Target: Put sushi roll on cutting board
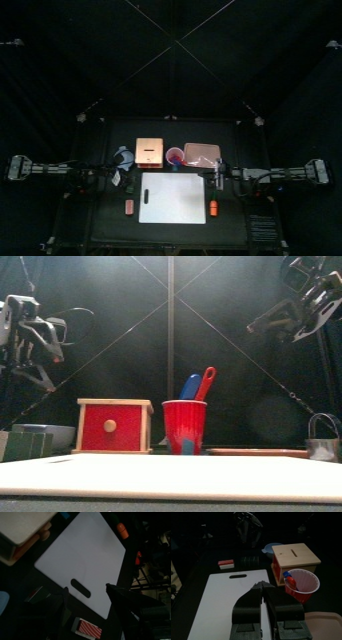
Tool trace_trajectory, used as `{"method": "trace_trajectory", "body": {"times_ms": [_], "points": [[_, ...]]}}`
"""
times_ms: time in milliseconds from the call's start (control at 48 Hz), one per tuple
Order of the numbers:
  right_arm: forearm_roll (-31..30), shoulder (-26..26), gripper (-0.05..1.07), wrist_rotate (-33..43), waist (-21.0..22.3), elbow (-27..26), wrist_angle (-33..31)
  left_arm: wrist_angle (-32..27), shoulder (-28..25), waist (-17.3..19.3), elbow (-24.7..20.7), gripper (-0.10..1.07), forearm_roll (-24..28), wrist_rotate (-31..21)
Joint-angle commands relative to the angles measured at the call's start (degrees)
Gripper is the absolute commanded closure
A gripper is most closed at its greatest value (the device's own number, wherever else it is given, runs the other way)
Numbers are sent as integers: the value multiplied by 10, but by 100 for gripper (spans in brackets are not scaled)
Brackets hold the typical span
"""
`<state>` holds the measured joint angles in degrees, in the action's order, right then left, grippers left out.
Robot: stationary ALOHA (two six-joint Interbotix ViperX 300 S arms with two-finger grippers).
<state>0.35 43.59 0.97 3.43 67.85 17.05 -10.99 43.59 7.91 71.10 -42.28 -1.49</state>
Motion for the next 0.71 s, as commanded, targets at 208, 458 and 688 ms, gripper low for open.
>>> {"method": "trace_trajectory", "body": {"times_ms": [208,458,688], "points": [[6,-2,100,1,-2,-4,5,-64,-3,42,-4,4,3,-2],[11,-2,100,1,-2,-4,5,-103,-14,60,-1,5,40,-40],[14,-3,100,1,-2,-4,5,-114,-57,55,0,5,105,-117]]}}
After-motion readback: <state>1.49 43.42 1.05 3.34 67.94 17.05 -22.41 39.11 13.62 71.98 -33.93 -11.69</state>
